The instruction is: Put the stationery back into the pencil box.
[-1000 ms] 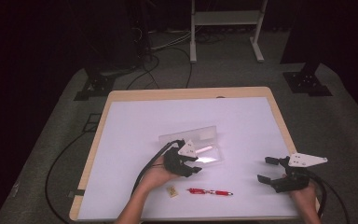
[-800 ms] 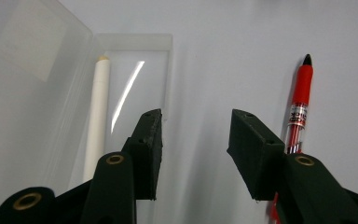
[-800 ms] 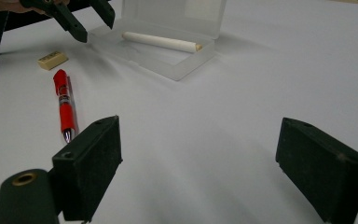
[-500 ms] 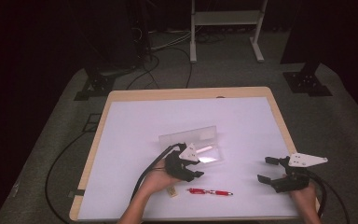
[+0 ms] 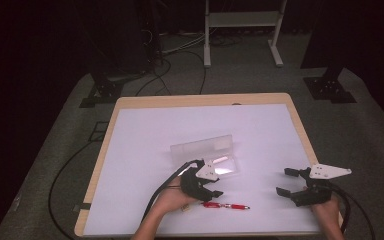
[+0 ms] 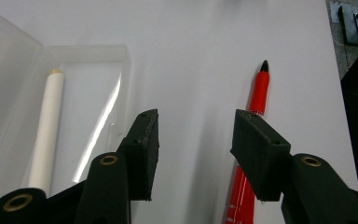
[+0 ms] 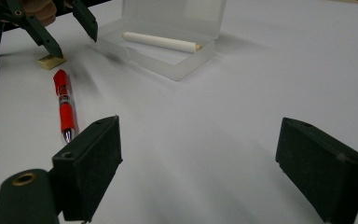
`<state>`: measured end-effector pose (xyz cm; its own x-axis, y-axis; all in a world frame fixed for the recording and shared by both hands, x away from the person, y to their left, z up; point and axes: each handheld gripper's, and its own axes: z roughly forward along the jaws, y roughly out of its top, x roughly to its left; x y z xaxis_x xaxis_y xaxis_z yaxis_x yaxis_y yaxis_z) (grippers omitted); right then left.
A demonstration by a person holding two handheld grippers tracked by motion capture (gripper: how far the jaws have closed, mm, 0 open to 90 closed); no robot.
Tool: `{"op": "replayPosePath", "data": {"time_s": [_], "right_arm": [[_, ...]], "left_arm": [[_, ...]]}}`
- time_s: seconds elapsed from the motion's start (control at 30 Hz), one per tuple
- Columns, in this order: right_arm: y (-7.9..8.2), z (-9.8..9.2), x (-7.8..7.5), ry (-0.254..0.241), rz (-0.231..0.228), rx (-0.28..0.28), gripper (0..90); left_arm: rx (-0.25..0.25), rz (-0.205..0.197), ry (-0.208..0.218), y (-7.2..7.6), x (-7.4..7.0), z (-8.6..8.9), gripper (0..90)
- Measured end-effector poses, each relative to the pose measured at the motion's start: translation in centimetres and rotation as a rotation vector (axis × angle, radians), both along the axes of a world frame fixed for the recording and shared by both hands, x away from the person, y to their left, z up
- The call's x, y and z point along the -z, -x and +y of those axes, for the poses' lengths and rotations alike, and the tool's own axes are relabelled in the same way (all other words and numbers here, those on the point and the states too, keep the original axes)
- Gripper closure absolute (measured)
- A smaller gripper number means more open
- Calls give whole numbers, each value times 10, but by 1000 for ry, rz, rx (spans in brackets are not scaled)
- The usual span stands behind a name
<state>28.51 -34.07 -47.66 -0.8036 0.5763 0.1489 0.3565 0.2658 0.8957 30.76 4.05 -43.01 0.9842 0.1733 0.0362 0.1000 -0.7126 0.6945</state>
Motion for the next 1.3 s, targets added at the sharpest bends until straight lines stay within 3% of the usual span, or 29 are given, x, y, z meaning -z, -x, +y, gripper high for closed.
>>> {"op": "replayPosePath", "data": {"time_s": [0.73,0.93,1.3], "right_arm": [[0,0,0,0,1,0,134],[0,0,0,0,0,0,134],[0,0,0,0,0,0,134]], "left_arm": [[52,25,5,12,10,-12,504],[90,36,-6,15,13,-15,546],[107,56,-5,15,16,-18,575]]}}
